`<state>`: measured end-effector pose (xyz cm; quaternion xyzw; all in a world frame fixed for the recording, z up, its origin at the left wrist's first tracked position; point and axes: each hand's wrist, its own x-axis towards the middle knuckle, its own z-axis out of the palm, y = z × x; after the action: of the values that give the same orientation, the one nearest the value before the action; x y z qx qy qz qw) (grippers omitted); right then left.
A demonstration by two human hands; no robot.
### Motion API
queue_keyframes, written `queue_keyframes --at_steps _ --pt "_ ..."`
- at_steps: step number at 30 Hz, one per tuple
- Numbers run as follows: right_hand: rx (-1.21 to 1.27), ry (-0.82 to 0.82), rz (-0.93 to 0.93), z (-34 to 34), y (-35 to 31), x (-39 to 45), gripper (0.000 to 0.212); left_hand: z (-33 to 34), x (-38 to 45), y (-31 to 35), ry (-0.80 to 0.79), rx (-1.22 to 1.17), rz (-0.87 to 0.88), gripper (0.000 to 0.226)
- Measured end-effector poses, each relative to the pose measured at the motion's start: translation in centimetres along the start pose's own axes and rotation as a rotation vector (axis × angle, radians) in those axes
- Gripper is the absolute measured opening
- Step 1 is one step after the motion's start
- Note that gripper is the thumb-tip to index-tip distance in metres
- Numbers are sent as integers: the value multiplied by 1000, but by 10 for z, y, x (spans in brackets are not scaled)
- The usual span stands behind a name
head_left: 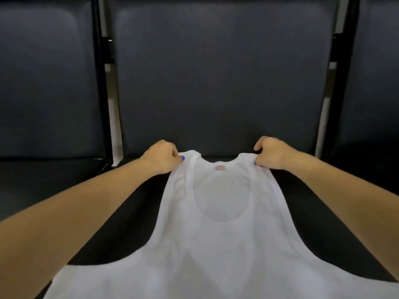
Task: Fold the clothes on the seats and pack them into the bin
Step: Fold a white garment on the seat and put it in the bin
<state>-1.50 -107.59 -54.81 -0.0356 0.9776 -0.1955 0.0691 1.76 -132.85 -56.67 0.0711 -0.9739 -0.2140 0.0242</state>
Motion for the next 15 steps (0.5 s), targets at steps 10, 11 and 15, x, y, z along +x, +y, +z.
queue_keyframes --at_steps 10,11,15 --pt "-11 -114 108 -22 -11 13 26 -8 13 15 -178 -189 -89 42" --pt "-9 -100 97 -24 -13 12 27 -8 12 17 -202 -192 -99 34" --pt "43 -22 89 -32 -16 12 34 -7 10 26 -197 -199 -95 12"
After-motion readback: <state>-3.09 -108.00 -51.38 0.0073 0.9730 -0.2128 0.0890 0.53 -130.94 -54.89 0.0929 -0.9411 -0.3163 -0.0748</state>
